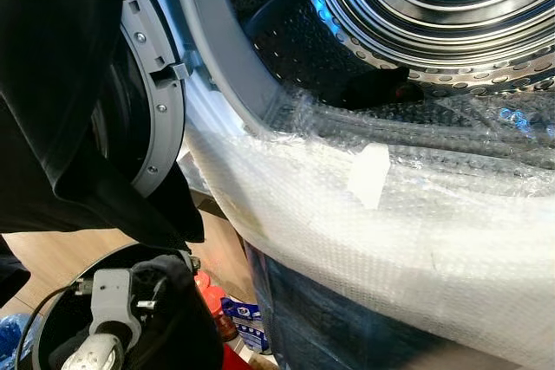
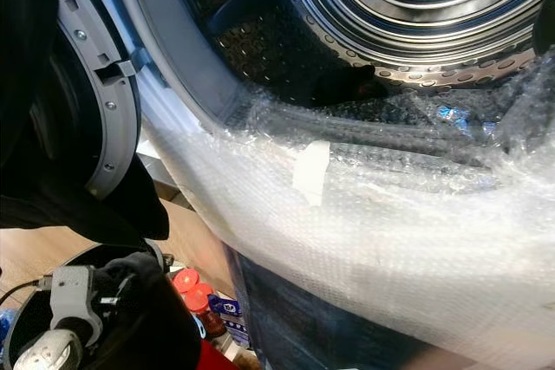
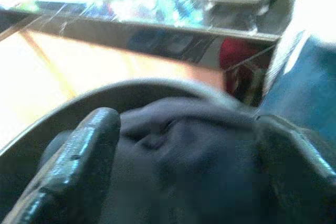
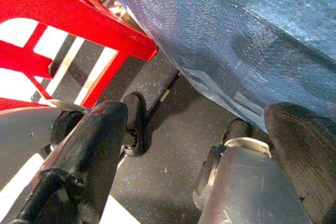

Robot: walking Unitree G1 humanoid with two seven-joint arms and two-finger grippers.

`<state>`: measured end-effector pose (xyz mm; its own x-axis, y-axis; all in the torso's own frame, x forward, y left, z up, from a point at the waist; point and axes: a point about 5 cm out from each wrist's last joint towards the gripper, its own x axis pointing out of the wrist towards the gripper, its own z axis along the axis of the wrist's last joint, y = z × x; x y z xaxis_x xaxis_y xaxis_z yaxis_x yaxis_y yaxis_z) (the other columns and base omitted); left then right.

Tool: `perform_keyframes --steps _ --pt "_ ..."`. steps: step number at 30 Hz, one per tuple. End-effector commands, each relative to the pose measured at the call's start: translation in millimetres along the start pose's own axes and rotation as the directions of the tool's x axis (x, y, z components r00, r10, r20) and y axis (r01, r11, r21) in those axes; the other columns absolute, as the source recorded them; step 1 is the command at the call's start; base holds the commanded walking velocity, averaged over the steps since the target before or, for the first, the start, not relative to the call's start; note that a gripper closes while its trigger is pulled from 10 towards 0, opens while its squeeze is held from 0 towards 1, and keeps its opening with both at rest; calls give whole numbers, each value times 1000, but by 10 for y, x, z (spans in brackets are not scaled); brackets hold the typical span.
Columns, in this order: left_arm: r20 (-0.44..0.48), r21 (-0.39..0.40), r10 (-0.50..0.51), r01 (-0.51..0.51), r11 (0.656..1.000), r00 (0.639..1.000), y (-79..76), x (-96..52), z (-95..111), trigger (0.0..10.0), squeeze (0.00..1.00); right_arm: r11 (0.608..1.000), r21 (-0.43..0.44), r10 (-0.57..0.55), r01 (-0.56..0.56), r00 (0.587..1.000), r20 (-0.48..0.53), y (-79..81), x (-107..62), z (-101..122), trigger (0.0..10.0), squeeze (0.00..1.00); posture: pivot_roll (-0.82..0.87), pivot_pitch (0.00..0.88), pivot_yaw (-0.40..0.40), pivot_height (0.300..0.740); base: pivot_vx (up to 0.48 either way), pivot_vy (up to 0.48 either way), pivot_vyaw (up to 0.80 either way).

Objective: Clothes washing

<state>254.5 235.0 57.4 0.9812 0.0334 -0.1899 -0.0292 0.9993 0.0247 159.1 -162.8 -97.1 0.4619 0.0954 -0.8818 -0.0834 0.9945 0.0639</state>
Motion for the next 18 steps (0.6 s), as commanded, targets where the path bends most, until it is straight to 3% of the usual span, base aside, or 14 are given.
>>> perform_keyframes --steps 1,2,3,6,9,11,14,18 --pt "44 -19 -55 56 998 997 -19 17 134 10000 937 1000 19 2 -3 1000 12 59 10 11 10000 0 -68 26 234 740 0 0 0" --pt "61 -36 -80 82 996 995 -46 19 171 10000 937 1000 23 -3 2 1000 19 53 10 26 10000 0 -70 29 233 740 0 0 0" --pt "79 -63 -128 133 989 989 -93 23 227 10000 0 999 36 -9 8 1000 29 48 12 49 10000 0 -71 33 233 740 0 0 0" --pt "98 -144 -234 247 958 967 -202 63 356 10000 0 1000 28 -9 9 1000 21 57 14 45 10000 0 -70 40 236 740 0 0 0" --pt "41 -167 -296 299 940 954 -282 82 276 10000 0 1000 21 19 -19 1000 14 94 12 4 10000 0 -65 43 235 740 0 0 0" --pt "-25 -197 -284 274 941 958 -292 94 111 10000 0 1000 6 26 -26 1000 -2 102 9 -37 10000 0 -55 46 231 740 0 0 0" --pt "-49 -259 -270 248 933 962 -286 93 36 10000 0 1000 -20 20 -20 1000 -14 99 8 -54 10000 0 -67 49 236 740 0 0 0" --pt "-69 -250 -277 253 935 958 -278 64 46 10000 0 999 -25 36 -36 999 5 109 13 -5 10000 0 -65 66 233 740 0 0 0"
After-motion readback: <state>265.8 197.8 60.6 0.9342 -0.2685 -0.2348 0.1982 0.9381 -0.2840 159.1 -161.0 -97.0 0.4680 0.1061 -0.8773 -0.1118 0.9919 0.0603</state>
